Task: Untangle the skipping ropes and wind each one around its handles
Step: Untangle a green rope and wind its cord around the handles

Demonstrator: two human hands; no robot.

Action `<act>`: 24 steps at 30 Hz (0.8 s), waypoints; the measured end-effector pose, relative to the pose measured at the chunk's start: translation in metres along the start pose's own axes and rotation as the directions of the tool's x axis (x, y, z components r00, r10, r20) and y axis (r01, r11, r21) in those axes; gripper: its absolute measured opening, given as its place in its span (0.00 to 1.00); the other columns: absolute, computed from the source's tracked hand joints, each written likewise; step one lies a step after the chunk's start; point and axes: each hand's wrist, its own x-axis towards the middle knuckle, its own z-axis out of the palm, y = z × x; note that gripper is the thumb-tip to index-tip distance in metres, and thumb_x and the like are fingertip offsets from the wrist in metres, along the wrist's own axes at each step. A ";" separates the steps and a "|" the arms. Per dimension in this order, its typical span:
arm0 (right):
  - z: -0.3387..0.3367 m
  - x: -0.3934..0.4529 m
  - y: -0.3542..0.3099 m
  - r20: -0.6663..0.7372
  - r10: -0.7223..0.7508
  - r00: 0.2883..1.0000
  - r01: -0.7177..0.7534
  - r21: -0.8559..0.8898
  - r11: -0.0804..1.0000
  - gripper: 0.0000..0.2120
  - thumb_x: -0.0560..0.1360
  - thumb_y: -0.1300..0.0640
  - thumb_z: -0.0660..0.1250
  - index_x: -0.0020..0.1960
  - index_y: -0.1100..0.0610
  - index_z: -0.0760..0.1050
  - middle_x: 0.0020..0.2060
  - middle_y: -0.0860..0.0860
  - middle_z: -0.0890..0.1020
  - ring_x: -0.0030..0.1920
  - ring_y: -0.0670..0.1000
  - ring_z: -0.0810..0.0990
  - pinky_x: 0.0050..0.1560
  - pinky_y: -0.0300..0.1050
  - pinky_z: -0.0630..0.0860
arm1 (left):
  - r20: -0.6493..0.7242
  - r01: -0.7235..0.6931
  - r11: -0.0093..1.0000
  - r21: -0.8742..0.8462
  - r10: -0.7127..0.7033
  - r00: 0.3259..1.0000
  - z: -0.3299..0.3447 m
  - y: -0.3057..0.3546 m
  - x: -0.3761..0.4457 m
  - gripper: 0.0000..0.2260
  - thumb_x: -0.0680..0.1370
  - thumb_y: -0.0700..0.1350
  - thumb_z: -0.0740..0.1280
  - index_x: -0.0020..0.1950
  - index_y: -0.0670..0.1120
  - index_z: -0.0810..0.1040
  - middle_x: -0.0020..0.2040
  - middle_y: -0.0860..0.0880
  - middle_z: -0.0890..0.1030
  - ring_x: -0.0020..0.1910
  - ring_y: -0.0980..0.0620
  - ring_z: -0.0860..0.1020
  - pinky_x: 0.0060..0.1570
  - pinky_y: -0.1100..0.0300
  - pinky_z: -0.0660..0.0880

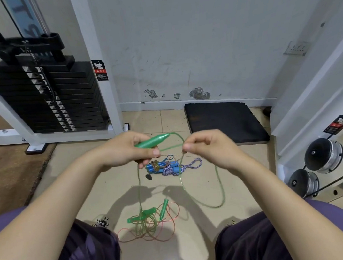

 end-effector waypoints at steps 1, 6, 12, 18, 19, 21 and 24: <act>-0.007 0.000 -0.002 -0.076 -0.016 0.997 0.018 0.021 1.000 0.07 0.76 0.57 0.71 0.39 0.54 0.82 0.25 0.44 0.76 0.25 0.42 0.64 0.28 0.31 0.62 | -0.014 0.010 1.000 -0.002 -0.010 1.000 -0.009 -0.002 -0.002 0.06 0.76 0.41 0.71 0.46 0.38 0.81 0.32 0.44 0.78 0.32 0.49 0.76 0.38 0.60 0.76; -0.022 0.000 0.008 -0.032 0.034 0.999 -0.033 0.031 0.999 0.05 0.73 0.53 0.74 0.42 0.55 0.83 0.28 0.50 0.77 0.28 0.50 0.70 0.33 0.42 0.69 | -0.145 -0.008 1.000 -0.028 0.004 0.989 -0.016 -0.007 -0.003 0.04 0.76 0.39 0.71 0.44 0.38 0.81 0.31 0.45 0.78 0.31 0.50 0.76 0.35 0.60 0.76; 0.012 0.000 0.007 0.214 0.021 0.977 -0.046 0.114 0.992 0.10 0.70 0.60 0.77 0.48 0.57 0.79 0.32 0.52 0.78 0.30 0.51 0.74 0.35 0.45 0.73 | -0.050 -0.050 0.995 -0.082 0.046 0.998 0.032 -0.004 0.008 0.06 0.77 0.40 0.71 0.44 0.38 0.79 0.30 0.47 0.76 0.27 0.51 0.72 0.32 0.59 0.72; 0.011 0.002 0.007 0.072 -0.002 0.997 0.008 -0.089 0.996 0.05 0.73 0.58 0.74 0.40 0.53 0.80 0.23 0.44 0.66 0.26 0.44 0.61 0.29 0.38 0.59 | 0.044 -0.007 1.000 -0.001 0.007 0.999 0.029 -0.008 0.010 0.06 0.78 0.42 0.70 0.44 0.41 0.81 0.37 0.46 0.84 0.39 0.45 0.81 0.50 0.54 0.77; 0.005 0.003 0.006 -0.007 -0.022 1.000 0.021 -0.098 0.995 0.06 0.73 0.58 0.74 0.39 0.52 0.80 0.24 0.46 0.67 0.27 0.45 0.62 0.29 0.39 0.60 | 0.042 0.017 0.998 0.059 -0.019 0.999 0.023 -0.011 0.011 0.05 0.78 0.43 0.70 0.45 0.42 0.81 0.39 0.47 0.85 0.44 0.46 0.83 0.56 0.54 0.76; -0.012 0.005 0.007 -0.160 -0.036 0.986 0.025 -0.070 0.997 0.06 0.73 0.58 0.74 0.38 0.53 0.81 0.27 0.51 0.70 0.30 0.48 0.64 0.31 0.39 0.62 | -0.011 0.068 0.990 0.120 -0.067 0.998 0.009 -0.015 0.012 0.05 0.79 0.44 0.69 0.47 0.43 0.81 0.43 0.46 0.86 0.48 0.50 0.83 0.60 0.57 0.73; -0.028 0.001 0.009 -0.132 0.012 0.991 -0.016 -0.030 0.999 0.05 0.74 0.60 0.72 0.40 0.56 0.80 0.29 0.51 0.76 0.29 0.48 0.71 0.33 0.38 0.69 | -0.067 0.049 0.999 0.000 -0.049 0.997 0.004 -0.015 0.012 0.04 0.79 0.41 0.68 0.45 0.42 0.79 0.37 0.45 0.84 0.40 0.48 0.82 0.52 0.59 0.75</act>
